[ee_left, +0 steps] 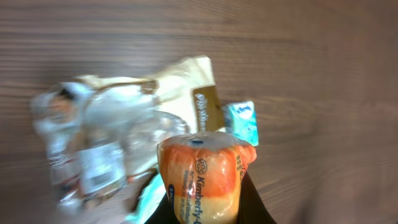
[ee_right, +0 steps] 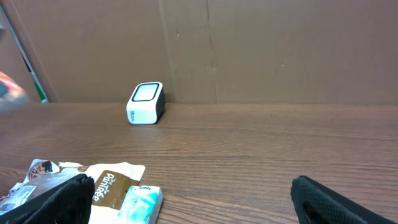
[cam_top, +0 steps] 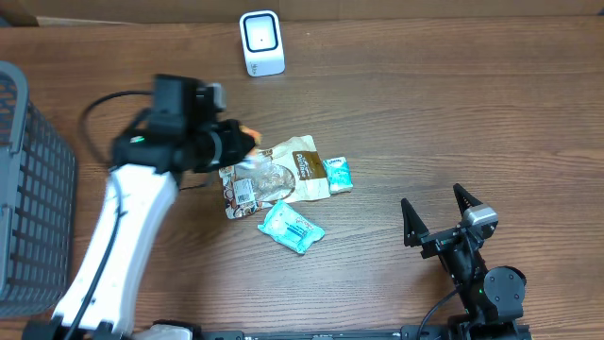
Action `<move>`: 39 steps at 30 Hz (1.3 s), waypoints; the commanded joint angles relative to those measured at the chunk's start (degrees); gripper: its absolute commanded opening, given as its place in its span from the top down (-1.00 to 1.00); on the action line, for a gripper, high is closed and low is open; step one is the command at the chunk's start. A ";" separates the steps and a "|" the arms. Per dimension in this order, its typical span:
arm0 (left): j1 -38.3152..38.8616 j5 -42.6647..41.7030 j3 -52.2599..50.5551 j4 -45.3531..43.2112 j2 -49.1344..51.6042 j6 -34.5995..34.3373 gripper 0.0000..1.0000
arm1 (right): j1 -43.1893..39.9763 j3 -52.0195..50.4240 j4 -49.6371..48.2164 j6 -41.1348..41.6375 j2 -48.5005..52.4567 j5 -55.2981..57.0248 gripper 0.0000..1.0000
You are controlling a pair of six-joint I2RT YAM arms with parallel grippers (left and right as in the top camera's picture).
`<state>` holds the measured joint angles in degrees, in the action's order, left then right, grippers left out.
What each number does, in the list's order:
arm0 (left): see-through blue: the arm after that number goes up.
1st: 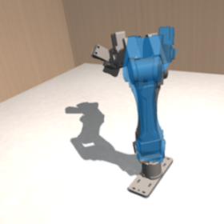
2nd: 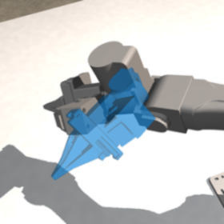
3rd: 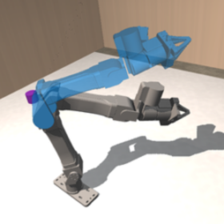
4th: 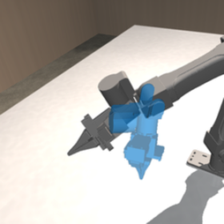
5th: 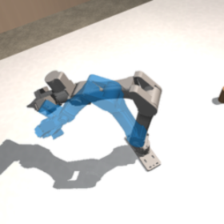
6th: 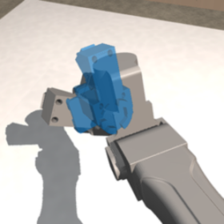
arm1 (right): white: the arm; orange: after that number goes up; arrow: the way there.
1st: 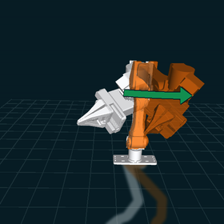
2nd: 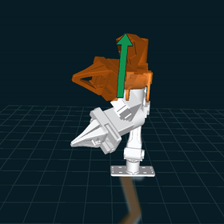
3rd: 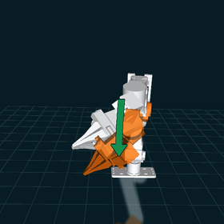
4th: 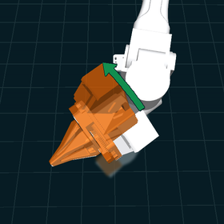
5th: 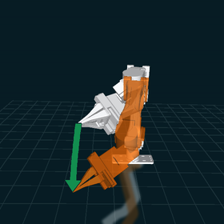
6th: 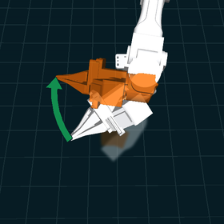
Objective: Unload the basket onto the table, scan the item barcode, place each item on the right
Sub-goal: 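Grasp the orange Kimberly pack and carry it toward the scanner, then drop the orange pack on the table and swing the left gripper back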
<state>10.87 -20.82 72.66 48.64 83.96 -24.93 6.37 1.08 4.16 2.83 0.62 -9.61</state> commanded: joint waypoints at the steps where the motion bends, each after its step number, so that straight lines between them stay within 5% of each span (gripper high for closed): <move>1: 5.84 -0.20 -0.57 -3.34 4.90 -3.45 0.92 | -0.24 -0.61 -0.20 0.13 -0.46 0.52 -1.00; 17: 17.53 -0.28 -0.57 -11.61 26.88 -9.42 0.92 | -0.24 -0.61 -0.20 0.13 -0.46 0.52 -1.00; 22: 17.38 -1.73 -0.22 -12.61 26.91 -9.20 0.23 | -0.24 -0.61 -0.20 0.13 -0.46 0.52 -1.00; 25: 16.26 -3.54 1.64 -12.07 26.21 -5.75 0.04 | -0.24 -0.61 -0.20 0.13 -0.46 0.52 -1.00; 31: 12.37 -3.72 11.65 -2.40 23.58 2.05 -0.02 | -0.24 -0.61 -0.20 0.13 -0.46 0.52 -1.00; 39: 5.64 2.12 37.11 20.65 18.32 9.60 0.03 | -0.24 -0.61 -0.20 0.13 -0.46 0.52 -1.00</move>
<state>18.92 -22.26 101.06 64.25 107.24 -20.21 6.37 1.08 4.16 2.83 0.62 -9.58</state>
